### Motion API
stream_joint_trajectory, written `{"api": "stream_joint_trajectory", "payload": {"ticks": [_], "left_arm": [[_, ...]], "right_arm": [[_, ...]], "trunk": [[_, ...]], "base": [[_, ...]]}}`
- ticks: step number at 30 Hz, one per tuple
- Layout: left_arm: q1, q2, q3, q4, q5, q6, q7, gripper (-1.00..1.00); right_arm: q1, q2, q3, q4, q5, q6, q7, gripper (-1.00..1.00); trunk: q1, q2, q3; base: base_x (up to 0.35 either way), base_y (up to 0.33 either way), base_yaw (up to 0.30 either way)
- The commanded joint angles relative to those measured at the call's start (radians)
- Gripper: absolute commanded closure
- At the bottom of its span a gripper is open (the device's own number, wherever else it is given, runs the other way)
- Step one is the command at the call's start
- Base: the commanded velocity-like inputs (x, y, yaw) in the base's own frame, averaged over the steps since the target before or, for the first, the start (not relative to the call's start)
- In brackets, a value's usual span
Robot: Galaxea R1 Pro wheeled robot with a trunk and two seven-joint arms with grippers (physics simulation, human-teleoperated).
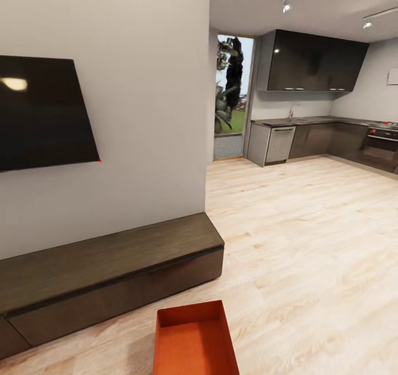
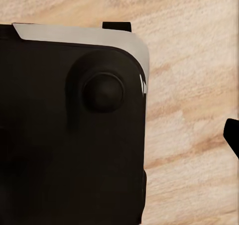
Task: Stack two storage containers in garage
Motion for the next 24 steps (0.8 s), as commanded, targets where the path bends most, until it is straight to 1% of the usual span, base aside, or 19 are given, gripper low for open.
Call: {"api": "stream_joint_trajectory", "payload": {"ticks": [1,7,12,17,24], "left_arm": [[-0.001,0.000,-0.007,0.002,0.010,-0.004,-0.003,-1.00],[-0.001,0.000,-0.007,0.002,0.011,-0.003,-0.002,-1.00],[-0.001,0.000,-0.007,0.002,0.011,-0.003,-0.001,-1.00],[-0.001,0.000,-0.007,0.002,0.012,-0.004,-0.002,-1.00],[-0.001,0.000,-0.007,0.002,0.012,-0.004,-0.002,-1.00]], "right_arm": [[0.000,0.000,0.000,0.000,0.000,0.000,0.002,-1.00],[0.000,0.001,0.002,0.001,0.000,0.000,0.002,-1.00],[0.000,0.001,0.004,0.000,0.000,0.000,-0.006,-1.00],[0.000,0.000,0.003,0.000,0.001,0.000,-0.003,-1.00],[0.000,0.000,0.003,0.001,0.000,0.000,0.001,-1.00]], "trunk": [[0.000,0.000,-0.001],[0.000,0.000,-0.001],[0.000,0.000,-0.001],[0.000,0.000,-0.004],[0.000,0.000,-0.007]], "base": [[0.017,-0.023,-0.001],[0.006,-0.027,0.000],[0.023,-0.162,0.021],[0.049,-0.191,0.147],[0.012,-0.041,0.084]]}}
